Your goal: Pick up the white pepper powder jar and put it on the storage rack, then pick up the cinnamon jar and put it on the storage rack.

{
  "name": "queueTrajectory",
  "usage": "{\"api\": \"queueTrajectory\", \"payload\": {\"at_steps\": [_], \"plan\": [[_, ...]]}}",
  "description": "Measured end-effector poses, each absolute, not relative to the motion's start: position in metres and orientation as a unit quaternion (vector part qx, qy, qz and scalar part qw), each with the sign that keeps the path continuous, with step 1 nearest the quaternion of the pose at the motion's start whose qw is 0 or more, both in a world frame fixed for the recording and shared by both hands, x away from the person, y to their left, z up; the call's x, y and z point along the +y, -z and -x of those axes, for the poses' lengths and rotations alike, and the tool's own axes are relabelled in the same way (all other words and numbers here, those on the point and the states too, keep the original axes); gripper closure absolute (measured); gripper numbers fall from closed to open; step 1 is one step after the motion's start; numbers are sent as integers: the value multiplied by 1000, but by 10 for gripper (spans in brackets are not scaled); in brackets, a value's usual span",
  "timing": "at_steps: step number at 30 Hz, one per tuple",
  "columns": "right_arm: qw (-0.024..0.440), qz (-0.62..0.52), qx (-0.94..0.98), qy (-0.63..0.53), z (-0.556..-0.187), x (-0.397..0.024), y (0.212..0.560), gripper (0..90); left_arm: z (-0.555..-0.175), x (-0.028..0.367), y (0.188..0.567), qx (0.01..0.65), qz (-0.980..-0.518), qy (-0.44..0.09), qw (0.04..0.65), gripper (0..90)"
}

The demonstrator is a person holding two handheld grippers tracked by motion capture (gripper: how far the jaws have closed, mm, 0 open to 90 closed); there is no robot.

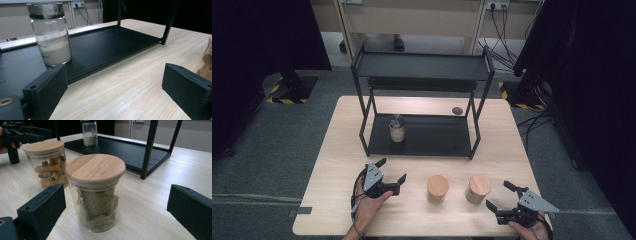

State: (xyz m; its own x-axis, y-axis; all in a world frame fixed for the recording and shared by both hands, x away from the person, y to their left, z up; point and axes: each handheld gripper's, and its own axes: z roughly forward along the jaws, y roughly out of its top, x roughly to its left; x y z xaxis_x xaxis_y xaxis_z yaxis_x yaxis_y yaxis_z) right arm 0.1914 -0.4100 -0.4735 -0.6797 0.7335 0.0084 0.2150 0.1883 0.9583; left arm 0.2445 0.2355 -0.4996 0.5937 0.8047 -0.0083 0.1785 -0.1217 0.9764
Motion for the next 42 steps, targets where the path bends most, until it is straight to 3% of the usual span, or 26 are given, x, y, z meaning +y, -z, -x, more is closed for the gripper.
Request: {"api": "queueTrajectory", "payload": {"at_steps": [42], "plan": [[237, -324, 729, -554, -190, -411, 472, 22, -241, 235, 497, 354, -691, -276, 567, 57]]}}
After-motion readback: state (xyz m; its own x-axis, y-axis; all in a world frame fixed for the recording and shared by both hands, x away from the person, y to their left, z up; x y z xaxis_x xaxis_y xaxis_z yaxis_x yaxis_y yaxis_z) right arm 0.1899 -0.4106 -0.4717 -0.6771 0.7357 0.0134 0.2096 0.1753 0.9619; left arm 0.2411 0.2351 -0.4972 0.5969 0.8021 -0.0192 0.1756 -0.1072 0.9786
